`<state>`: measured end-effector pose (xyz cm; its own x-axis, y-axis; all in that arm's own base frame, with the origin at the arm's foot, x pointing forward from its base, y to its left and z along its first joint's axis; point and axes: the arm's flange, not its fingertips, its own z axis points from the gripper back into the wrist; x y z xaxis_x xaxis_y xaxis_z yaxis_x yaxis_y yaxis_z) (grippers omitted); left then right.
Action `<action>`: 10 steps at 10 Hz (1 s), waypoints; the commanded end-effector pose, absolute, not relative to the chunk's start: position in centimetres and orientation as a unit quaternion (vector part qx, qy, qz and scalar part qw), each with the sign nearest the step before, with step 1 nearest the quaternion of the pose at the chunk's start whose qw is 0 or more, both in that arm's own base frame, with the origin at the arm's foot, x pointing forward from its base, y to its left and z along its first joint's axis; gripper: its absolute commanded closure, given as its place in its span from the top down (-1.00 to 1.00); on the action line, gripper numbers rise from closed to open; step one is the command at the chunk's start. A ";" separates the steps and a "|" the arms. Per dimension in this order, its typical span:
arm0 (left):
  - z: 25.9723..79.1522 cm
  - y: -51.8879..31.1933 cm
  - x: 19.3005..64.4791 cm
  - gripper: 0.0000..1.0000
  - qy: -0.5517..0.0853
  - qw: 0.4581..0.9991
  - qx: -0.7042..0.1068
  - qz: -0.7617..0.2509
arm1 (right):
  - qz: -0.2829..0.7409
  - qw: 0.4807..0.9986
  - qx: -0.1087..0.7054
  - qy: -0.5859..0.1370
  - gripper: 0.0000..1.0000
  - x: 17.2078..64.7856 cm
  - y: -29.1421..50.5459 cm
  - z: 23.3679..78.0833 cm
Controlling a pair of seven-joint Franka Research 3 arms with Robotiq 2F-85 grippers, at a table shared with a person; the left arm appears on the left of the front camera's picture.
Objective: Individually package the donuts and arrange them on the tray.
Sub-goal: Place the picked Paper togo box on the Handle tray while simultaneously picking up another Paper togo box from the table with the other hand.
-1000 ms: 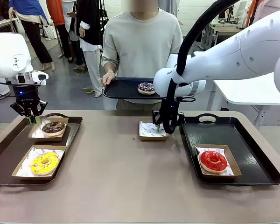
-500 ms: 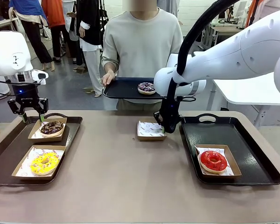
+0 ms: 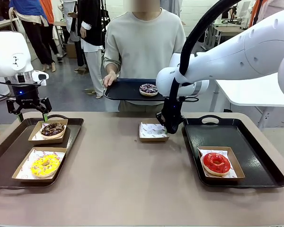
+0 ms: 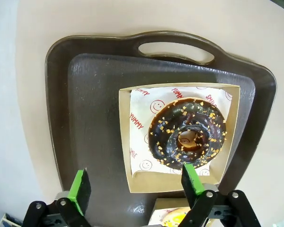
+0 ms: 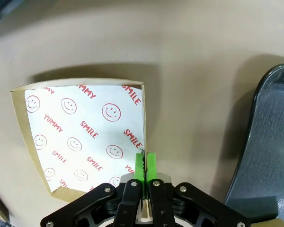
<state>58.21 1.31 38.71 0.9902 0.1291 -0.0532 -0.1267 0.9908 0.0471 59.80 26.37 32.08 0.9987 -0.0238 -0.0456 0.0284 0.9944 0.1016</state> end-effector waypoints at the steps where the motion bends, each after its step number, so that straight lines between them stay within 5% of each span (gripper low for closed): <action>1: 40.0 1.3 56.7 1.00 0.029 0.999 -0.003 0.043 | -0.035 0.997 0.056 0.032 -1.00 59.5 26.5 33.5; 5: 46.9 6.0 48.0 1.00 0.000 0.968 -0.246 0.047 | -0.040 0.996 0.081 -0.002 -1.00 58.4 25.5 40.8; 10: 49.0 14.1 36.3 1.00 -0.037 0.899 -0.431 0.060 | -0.050 0.996 0.077 -0.005 -1.00 60.3 26.0 45.4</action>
